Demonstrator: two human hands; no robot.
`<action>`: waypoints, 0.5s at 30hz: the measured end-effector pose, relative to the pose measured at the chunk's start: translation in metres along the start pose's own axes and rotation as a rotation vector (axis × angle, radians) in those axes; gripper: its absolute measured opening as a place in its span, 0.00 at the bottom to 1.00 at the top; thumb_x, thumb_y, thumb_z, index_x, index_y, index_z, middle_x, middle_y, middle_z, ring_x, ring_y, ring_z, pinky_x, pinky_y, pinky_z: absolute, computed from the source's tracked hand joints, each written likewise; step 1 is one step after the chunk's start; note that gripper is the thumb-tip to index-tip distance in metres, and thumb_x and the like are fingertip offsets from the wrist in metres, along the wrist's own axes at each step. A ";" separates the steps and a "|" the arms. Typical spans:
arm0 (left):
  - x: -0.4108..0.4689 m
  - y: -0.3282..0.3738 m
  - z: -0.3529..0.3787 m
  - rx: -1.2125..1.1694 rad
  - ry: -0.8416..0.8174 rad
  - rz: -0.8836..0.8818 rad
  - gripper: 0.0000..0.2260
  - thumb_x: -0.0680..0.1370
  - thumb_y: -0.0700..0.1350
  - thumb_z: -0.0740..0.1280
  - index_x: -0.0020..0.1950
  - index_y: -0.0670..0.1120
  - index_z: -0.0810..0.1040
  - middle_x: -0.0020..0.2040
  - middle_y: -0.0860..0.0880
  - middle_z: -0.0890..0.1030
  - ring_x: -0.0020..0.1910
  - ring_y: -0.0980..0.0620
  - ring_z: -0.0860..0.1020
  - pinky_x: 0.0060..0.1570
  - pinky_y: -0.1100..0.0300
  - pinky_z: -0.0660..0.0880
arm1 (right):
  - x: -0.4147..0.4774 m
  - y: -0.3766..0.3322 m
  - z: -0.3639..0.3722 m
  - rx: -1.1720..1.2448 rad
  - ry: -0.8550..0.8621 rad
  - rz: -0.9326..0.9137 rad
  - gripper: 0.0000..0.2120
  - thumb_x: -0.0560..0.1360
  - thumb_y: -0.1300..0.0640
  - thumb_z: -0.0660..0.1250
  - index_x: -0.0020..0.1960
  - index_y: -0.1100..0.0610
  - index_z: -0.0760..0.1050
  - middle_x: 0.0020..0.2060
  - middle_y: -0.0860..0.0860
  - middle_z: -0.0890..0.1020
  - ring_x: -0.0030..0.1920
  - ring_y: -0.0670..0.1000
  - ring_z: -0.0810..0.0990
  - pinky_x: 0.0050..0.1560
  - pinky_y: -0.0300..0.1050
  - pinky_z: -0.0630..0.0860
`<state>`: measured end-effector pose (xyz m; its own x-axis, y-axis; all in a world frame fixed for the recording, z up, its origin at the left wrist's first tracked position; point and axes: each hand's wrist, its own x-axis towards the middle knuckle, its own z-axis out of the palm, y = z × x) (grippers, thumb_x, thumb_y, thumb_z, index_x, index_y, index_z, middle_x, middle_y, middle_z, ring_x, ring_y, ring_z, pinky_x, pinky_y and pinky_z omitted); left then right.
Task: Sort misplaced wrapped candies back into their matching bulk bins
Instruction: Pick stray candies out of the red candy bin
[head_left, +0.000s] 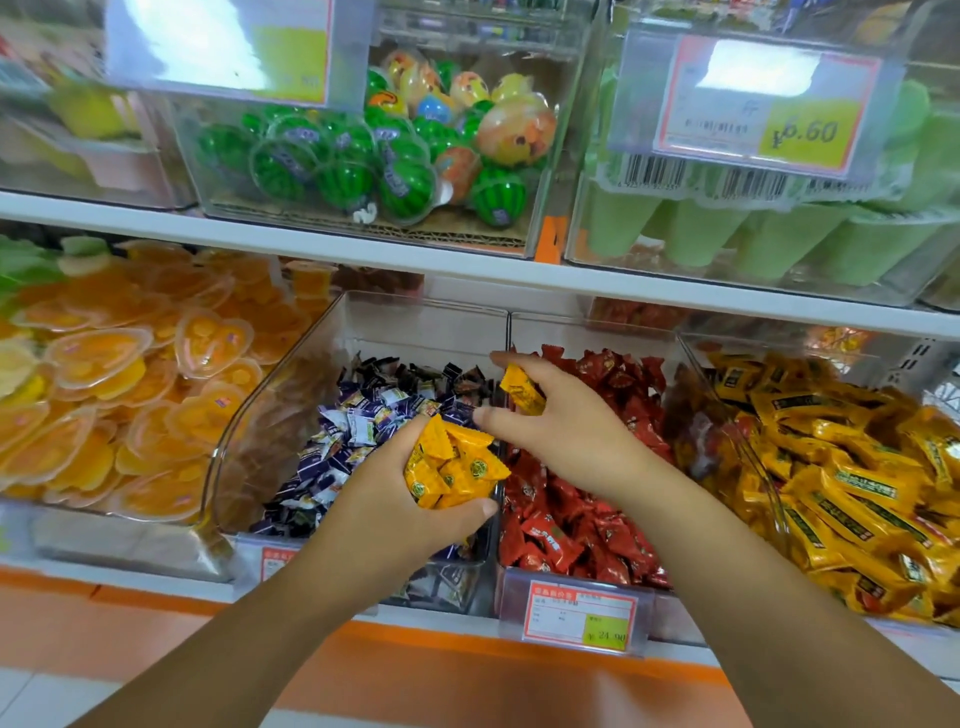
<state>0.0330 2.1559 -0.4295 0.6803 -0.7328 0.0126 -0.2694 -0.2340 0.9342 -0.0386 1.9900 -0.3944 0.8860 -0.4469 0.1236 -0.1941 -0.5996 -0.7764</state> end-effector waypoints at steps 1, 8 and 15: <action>0.001 0.001 0.000 -0.006 -0.003 0.000 0.22 0.69 0.47 0.77 0.60 0.56 0.75 0.45 0.56 0.84 0.43 0.57 0.83 0.49 0.57 0.80 | -0.004 0.000 -0.003 0.039 -0.015 0.009 0.17 0.78 0.52 0.65 0.66 0.53 0.72 0.60 0.50 0.77 0.53 0.44 0.75 0.50 0.34 0.69; 0.005 0.006 0.003 -0.024 0.035 0.019 0.27 0.68 0.49 0.77 0.64 0.52 0.74 0.45 0.58 0.84 0.42 0.61 0.82 0.48 0.62 0.78 | -0.034 0.020 -0.014 0.097 -0.001 0.037 0.13 0.78 0.54 0.65 0.58 0.38 0.75 0.57 0.39 0.78 0.58 0.40 0.75 0.62 0.42 0.70; -0.004 0.054 0.021 0.121 0.091 0.257 0.13 0.69 0.49 0.76 0.48 0.56 0.74 0.40 0.59 0.82 0.36 0.59 0.80 0.34 0.69 0.74 | -0.075 0.028 -0.055 0.111 0.340 0.008 0.08 0.75 0.54 0.70 0.51 0.44 0.73 0.44 0.42 0.81 0.47 0.42 0.79 0.51 0.37 0.74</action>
<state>0.0016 2.1325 -0.3861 0.6361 -0.7187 0.2807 -0.5167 -0.1265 0.8468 -0.1334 1.9701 -0.3915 0.6905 -0.6575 0.3016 -0.1368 -0.5281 -0.8381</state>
